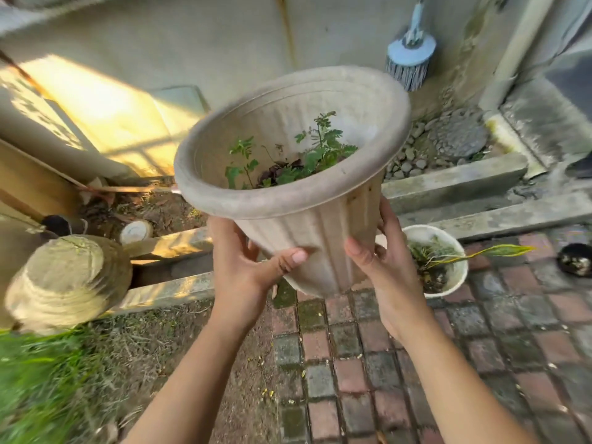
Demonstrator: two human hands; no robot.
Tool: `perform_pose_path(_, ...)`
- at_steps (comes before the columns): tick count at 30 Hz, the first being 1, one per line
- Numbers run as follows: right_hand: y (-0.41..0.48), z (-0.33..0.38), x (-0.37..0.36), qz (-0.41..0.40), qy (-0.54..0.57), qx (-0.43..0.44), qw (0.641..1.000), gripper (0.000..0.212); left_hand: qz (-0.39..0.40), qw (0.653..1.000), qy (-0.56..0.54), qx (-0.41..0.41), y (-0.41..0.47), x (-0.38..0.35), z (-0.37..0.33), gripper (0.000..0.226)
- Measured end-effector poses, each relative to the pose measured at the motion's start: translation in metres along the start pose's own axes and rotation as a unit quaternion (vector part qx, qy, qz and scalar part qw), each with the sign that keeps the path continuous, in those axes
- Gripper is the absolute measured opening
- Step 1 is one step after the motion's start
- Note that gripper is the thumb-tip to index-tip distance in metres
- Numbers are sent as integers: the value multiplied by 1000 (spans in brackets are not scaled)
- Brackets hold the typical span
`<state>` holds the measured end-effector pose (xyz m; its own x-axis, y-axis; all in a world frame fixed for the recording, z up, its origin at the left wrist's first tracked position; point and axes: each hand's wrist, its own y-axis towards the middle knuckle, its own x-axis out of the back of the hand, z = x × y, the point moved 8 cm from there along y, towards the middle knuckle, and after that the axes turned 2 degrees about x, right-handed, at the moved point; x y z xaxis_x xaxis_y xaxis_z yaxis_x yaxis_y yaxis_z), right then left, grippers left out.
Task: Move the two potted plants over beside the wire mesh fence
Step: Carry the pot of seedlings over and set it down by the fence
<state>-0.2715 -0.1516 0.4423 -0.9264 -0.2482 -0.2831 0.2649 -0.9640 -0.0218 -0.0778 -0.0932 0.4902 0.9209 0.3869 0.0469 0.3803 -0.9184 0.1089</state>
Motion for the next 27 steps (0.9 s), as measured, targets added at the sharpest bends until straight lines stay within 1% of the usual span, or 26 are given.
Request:
perform_pose_path(1, -7, 38, -4, -2, -2, 1, 1000, 91, -3, 1000, -7, 1, -1, -6, -36, 100)
perform_pose_path(4, -30, 145, -8, -15, -5, 6, 1000, 89, 13, 999, -23, 18, -5, -30, -136, 110)
perform_pose_path(6, -45, 209, -8, -17, -6, 14, 1000, 89, 26, 1000, -8, 15, -10, -47, -203, 110)
perform_pose_path(9, -70, 294, -5, -47, -33, 39, 998, 86, 43, 999, -15, 6, -22, -67, -283, 114)
perform_pose_path(12, -94, 366, 5, -91, -62, 76, 991, 96, 69, 996, -23, -49, -31, -92, -352, 120)
perform_pose_path(14, -109, 406, 11, -110, -44, 111, 987, 105, 83, 993, -18, -82, -37, -112, -394, 135)
perform_pose_path(16, -124, 443, 19, -129, -40, 147, 980, 116, 97, 989, -41, -100, -42, -132, -429, 145)
perform_pose_path(17, -131, 461, 22, -138, -42, 164, 976, 116, 105, 987, -62, -104, -43, -141, -442, 145)
perform_pose_path(20, -160, 505, 31, -162, -61, 207, 963, 103, 142, 974, -115, -132, -44, -169, -476, 136)
perform_pose_path(21, -171, 516, 33, -181, -76, 221, 955, 99, 161, 967, -124, -152, -45, -178, -486, 132)
perform_pose_path(23, -200, 532, 39, -250, -85, 250, 931, 91, 215, 948, -148, -184, -53, -199, -508, 125)
perform_pose_path(25, -233, 547, 41, -328, -88, 286, 896, 88, 277, 923, -170, -206, -68, -221, -527, 118)
perform_pose_path(27, -271, 559, 44, -406, -104, 315, 851, 84, 348, 889, -193, -226, -92, -241, -541, 110)
